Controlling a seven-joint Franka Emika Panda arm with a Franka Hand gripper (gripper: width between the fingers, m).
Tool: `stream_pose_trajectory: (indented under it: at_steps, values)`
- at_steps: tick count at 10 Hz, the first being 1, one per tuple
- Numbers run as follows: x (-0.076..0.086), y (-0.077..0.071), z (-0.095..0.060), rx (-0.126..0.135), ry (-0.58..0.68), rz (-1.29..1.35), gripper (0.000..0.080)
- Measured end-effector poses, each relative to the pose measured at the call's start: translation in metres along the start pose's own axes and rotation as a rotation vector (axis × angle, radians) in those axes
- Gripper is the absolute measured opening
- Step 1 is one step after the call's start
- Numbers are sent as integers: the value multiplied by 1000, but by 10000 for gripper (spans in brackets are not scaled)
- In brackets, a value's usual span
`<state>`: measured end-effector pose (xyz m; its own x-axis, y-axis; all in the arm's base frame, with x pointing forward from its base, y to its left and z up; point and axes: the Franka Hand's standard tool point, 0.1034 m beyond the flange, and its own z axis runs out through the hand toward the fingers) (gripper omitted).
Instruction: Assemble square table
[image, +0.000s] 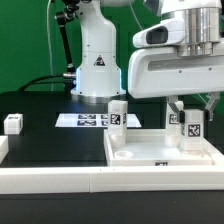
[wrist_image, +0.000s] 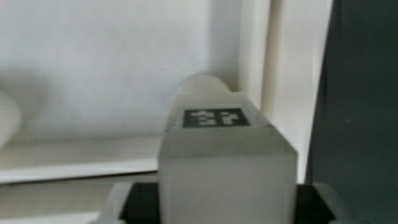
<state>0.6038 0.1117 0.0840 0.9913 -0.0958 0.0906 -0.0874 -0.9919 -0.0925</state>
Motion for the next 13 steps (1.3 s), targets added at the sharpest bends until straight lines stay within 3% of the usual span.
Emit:
stream_pose_trajectory:
  at_steps: [4, 7, 13]
  values:
    - [0, 0, 1, 1, -3, 340, 290]
    - [1, 0, 2, 28, -9, 739, 290]
    - [1, 3, 3, 43, -28, 1125, 291]
